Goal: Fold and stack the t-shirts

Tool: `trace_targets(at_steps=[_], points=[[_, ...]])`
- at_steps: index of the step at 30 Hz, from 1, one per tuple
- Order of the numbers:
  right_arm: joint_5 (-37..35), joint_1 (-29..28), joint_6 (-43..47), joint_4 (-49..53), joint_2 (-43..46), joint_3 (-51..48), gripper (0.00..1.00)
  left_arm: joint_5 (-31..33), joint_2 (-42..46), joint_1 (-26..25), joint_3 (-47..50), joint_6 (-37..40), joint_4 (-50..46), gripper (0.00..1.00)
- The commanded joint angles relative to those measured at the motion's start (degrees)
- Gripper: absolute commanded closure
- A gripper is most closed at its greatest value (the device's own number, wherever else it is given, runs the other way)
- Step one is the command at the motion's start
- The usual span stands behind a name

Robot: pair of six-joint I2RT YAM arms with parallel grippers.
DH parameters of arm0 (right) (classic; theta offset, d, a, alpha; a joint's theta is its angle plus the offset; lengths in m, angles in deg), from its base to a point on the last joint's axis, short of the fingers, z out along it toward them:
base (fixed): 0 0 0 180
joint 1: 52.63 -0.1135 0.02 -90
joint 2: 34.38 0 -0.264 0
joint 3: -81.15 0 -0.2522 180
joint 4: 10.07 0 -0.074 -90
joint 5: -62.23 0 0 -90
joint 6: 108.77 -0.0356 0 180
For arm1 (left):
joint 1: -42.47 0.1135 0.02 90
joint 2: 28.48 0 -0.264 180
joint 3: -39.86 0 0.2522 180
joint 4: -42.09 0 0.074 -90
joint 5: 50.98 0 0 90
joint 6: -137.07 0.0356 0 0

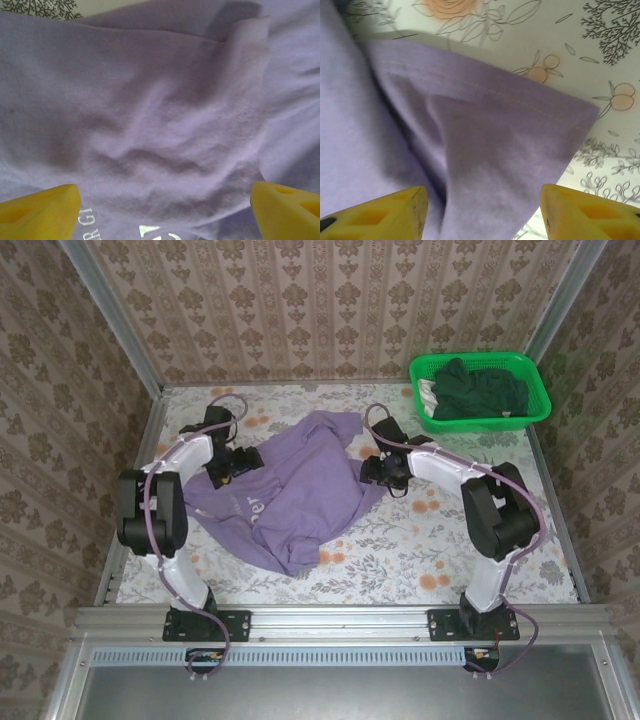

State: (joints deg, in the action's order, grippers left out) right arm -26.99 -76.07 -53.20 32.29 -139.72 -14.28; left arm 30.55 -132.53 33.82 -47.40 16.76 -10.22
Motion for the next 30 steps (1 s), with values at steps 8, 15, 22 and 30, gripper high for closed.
trace_targets(at_steps=[8, 15, 22, 30], points=[[-3.07, 1.99, -0.14, -1.32, -4.26, -1.27, 0.44, 4.1, -8.02, -4.14, -10.46, 1.74, -5.32, 0.11], [-2.97, 2.99, -1.78, -3.14, -5.19, -4.17, 0.67, 7.58, -13.7, -8.23, -15.11, 2.87, -7.33, 0.13], [-2.62, 4.01, -3.01, -5.07, -2.45, -8.11, 0.82, 10.73, -15.9, -10.25, -15.93, 2.69, -6.97, 0.31], [-2.15, 4.67, -4.24, -7.36, -0.23, -11.65, 0.86, 12.05, -16.4, -10.6, -17.43, 3.32, -8.21, 0.7]])
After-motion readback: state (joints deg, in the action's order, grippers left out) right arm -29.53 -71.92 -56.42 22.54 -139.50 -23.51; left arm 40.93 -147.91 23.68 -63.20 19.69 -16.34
